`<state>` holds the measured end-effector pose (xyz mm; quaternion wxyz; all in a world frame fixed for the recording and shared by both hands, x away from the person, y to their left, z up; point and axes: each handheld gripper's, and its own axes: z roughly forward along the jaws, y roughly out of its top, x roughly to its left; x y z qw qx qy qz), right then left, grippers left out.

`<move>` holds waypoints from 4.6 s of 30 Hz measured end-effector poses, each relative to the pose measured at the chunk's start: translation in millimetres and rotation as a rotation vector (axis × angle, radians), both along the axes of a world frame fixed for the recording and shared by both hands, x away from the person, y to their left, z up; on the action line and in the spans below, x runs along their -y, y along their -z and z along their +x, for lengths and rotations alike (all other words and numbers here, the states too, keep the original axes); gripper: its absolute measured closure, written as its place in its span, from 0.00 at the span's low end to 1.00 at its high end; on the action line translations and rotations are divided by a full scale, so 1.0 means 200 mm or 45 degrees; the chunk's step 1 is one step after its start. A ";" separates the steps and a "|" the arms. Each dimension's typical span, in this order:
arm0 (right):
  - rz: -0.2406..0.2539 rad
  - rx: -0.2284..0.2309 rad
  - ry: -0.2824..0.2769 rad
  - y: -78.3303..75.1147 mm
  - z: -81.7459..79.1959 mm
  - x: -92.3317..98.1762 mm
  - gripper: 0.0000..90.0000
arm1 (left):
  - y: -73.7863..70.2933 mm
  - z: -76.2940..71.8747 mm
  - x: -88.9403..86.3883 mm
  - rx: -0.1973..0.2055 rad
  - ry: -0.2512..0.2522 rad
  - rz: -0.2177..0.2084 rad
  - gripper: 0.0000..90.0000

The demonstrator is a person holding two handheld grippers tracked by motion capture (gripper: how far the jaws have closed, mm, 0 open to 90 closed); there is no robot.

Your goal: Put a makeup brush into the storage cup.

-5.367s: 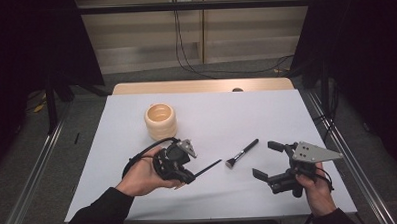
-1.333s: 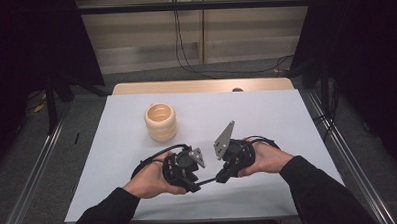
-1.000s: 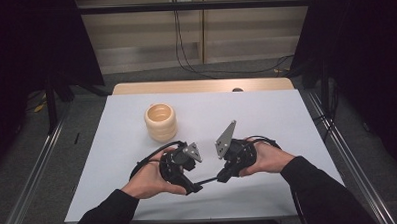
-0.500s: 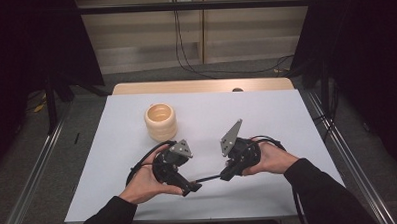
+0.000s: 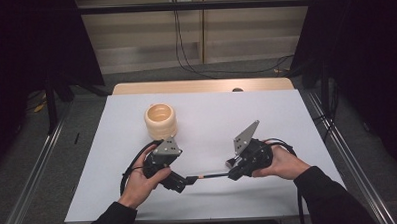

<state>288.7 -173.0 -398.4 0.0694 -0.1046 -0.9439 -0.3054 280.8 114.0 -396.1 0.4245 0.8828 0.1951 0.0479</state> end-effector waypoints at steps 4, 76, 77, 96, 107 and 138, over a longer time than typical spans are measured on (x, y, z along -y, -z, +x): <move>0.054 0.020 0.030 -0.02 -0.01 0.03 0.95 | 0.00 -0.01 -0.03 0.029 -0.048 -0.051 0.03; 0.804 0.178 0.359 0.10 -0.15 0.16 0.95 | 0.00 -0.10 -0.04 0.126 -0.149 -0.372 0.06; 0.807 0.175 0.355 0.10 -0.15 0.16 0.95 | 0.00 -0.10 -0.04 0.131 -0.151 -0.367 0.06; 0.834 0.194 0.325 0.09 -0.16 0.13 0.95 | -0.05 -0.11 0.08 0.136 -0.101 -0.428 0.21; 0.842 0.199 0.319 0.09 -0.15 0.14 0.95 | -0.09 -0.10 0.08 0.119 -0.138 -0.481 0.43; 0.783 0.207 0.237 0.13 -0.16 0.08 0.95 | -0.10 -0.09 0.06 -0.038 -0.035 -0.641 0.84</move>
